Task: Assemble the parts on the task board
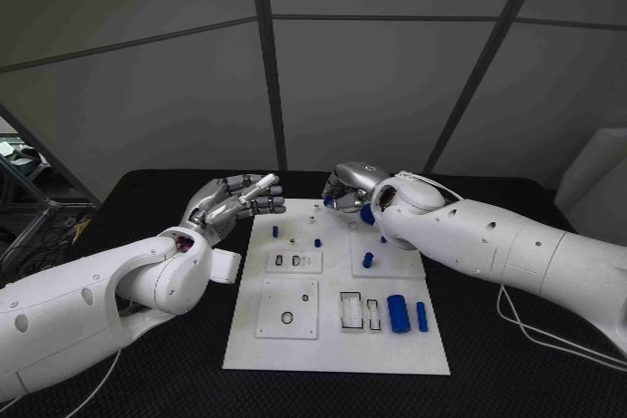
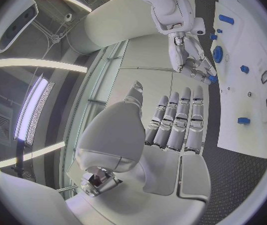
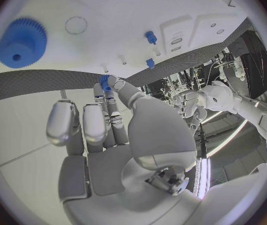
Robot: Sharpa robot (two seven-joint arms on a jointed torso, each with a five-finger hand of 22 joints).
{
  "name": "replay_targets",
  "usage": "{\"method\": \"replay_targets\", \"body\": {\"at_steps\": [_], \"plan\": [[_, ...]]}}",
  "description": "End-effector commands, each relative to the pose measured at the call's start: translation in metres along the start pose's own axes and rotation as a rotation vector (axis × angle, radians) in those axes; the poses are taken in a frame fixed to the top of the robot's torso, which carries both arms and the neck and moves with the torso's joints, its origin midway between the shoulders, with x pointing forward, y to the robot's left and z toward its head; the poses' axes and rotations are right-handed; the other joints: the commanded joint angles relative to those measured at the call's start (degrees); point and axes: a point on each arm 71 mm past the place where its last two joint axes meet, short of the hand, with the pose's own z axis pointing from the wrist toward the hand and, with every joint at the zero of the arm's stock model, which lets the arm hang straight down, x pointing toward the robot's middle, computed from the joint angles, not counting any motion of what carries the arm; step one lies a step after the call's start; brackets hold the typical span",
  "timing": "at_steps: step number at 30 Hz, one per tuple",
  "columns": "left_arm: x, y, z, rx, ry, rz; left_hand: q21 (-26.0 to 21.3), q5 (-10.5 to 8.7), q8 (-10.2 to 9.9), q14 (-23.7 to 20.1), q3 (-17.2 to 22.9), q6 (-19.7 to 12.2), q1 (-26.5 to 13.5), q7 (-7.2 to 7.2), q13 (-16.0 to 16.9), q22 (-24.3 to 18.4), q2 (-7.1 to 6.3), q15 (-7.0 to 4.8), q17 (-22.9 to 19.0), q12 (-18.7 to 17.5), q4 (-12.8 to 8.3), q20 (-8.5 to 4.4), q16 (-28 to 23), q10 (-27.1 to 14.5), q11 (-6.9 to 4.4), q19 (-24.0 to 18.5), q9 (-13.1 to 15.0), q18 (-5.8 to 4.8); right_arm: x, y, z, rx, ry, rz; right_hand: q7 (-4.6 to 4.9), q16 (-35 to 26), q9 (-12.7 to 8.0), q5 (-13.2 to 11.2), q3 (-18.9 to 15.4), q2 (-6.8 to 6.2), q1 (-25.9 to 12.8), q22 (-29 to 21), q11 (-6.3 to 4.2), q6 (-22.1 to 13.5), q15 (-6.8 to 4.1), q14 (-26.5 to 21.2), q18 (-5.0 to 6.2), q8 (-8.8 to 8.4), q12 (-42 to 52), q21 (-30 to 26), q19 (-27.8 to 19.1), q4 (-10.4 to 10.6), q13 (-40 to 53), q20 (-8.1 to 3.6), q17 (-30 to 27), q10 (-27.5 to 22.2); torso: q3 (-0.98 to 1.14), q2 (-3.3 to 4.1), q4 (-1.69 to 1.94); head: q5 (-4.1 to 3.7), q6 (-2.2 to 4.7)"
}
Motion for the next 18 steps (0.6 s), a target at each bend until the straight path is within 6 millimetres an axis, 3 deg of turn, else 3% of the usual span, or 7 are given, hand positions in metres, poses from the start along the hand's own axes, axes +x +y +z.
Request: {"method": "replay_targets", "body": {"at_steps": [1,18], "plan": [[0.002,-0.002,0.001,0.012,0.013,0.0,0.2,-0.09,-0.1,-0.2,0.0,0.4,0.0,2.79,-0.1,-0.1,0.17,0.1,-0.1,-0.2,-0.3,0.06,-0.2,0.3,-0.06,0.4,-0.1,-0.27,-0.003,0.005,0.005,-0.03,-0.05,0.015,0.08,0.4,0.0,0.3,0.5,0.1,0.3,0.0,0.0,0.3,-0.55,0.8,-1.09,0.06,0.1,0.4,0.1,-0.1,-0.1,-0.1,-0.1,0.3,0.02,0.1,0.13,0.12,0.07],[0.005,-0.004,0.002,0.017,0.02,-0.002,0.2,-0.09,-0.1,-0.2,0.0,0.4,0.0,2.79,-0.1,-0.1,0.17,0.1,-0.1,-0.2,-0.3,0.06,-0.2,0.3,-0.06,0.4,-0.1,-0.27,0.009,0.009,0.021,-0.005,0.011,0.009,0.23,0.4,0.0,0.3,0.8,-0.09,0.0,-0.1,0.16,0.0,-0.48,0.7,-1.08,-0.26,-0.1,0.3,-0.1,0.0,-0.2,-0.08,-0.2,-0.1,-0.07,0.34,0.27,0.41,-0.1]]}}
